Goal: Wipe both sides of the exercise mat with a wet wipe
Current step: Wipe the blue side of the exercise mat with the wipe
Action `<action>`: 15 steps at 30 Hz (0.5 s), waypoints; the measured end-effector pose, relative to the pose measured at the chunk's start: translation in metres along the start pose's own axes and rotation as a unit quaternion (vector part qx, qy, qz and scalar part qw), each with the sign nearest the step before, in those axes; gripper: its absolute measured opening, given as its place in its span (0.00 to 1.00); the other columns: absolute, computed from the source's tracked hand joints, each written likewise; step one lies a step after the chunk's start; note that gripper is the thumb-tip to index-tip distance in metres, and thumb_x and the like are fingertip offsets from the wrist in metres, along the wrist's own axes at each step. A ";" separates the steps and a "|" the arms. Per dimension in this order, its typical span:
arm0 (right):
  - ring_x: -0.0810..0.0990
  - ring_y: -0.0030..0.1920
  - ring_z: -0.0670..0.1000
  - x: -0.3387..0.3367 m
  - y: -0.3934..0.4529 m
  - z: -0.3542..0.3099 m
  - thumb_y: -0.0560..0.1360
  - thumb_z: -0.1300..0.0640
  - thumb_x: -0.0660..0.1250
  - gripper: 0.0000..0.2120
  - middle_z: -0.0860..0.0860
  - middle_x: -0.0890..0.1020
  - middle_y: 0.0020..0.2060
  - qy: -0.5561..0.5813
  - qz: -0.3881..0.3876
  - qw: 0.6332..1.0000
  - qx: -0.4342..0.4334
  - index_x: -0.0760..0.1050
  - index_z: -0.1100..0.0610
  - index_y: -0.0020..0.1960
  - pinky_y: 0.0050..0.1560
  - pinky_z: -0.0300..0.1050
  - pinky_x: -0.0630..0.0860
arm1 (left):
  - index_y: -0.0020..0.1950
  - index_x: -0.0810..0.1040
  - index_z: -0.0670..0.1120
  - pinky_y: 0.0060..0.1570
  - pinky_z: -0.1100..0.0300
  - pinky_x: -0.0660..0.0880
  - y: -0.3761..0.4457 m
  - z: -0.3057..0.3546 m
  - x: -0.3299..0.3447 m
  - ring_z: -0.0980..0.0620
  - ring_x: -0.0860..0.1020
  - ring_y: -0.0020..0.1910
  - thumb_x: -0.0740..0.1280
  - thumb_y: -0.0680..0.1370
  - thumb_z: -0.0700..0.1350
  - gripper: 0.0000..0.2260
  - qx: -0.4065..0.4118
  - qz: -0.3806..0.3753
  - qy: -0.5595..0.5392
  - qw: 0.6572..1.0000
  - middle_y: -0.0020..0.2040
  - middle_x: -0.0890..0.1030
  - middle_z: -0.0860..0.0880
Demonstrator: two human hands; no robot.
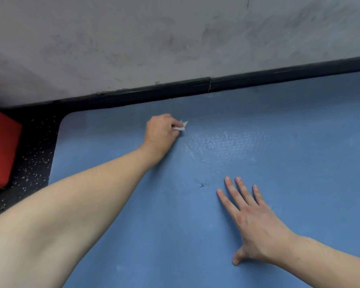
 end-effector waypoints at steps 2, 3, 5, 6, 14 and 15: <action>0.18 0.76 0.62 0.003 0.000 0.000 0.60 0.25 0.76 0.77 0.57 0.17 0.74 0.003 -0.008 1.000 -0.006 0.20 0.52 0.79 0.80 0.67 0.32 | 0.42 0.87 0.53 0.38 0.62 0.74 -0.004 0.019 0.010 0.49 0.81 0.37 0.74 0.73 0.44 0.04 0.060 -0.025 -0.017 0.998 0.37 0.82 0.53; 0.18 0.76 0.61 0.005 0.001 0.002 0.58 0.24 0.76 0.78 0.56 0.17 0.75 0.006 -0.007 1.000 -0.004 0.21 0.51 0.79 0.80 0.67 0.33 | 0.41 0.87 0.52 0.37 0.64 0.71 -0.012 0.032 0.016 0.51 0.80 0.36 0.74 0.73 0.44 0.04 0.118 -0.055 -0.026 0.991 0.36 0.81 0.53; 0.20 0.78 0.60 0.007 0.002 0.006 0.53 0.22 0.75 0.80 0.55 0.21 0.77 0.012 0.009 1.000 0.005 0.25 0.51 0.81 0.80 0.67 0.35 | 0.41 0.87 0.51 0.36 0.65 0.69 -0.008 0.032 0.017 0.52 0.79 0.35 0.76 0.73 0.44 0.03 0.172 -0.078 -0.021 0.982 0.36 0.81 0.53; 0.20 0.78 0.60 0.006 0.003 0.006 0.53 0.22 0.75 0.79 0.55 0.20 0.77 0.015 0.006 1.000 0.004 0.25 0.51 0.81 0.79 0.67 0.34 | 0.42 0.87 0.51 0.36 0.64 0.71 0.004 0.022 0.013 0.50 0.80 0.36 0.76 0.72 0.43 0.02 0.147 -0.063 -0.014 0.987 0.37 0.82 0.52; 0.17 0.75 0.60 0.003 0.003 0.002 0.59 0.25 0.76 0.77 0.55 0.16 0.74 0.027 -0.011 1.000 -0.005 0.19 0.50 0.78 0.79 0.67 0.32 | 0.46 0.88 0.52 0.38 0.62 0.65 0.032 0.012 0.015 0.50 0.78 0.39 0.72 0.75 0.43 0.06 0.011 -0.022 -0.017 1.000 0.39 0.82 0.53; 0.17 0.76 0.60 0.005 0.004 0.003 0.57 0.25 0.76 0.78 0.54 0.17 0.75 0.025 -0.003 1.000 -0.006 0.19 0.50 0.78 0.79 0.67 0.32 | 0.46 0.88 0.51 0.38 0.63 0.65 0.037 0.007 0.012 0.50 0.79 0.39 0.72 0.75 0.42 0.06 0.014 -0.023 -0.018 0.999 0.39 0.81 0.54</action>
Point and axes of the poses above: each hand's wrist, its own y-axis towards the middle knuckle, its own x-axis out of the palm, z = x × y, the point moved 4 cm from there along y, towards the middle knuckle
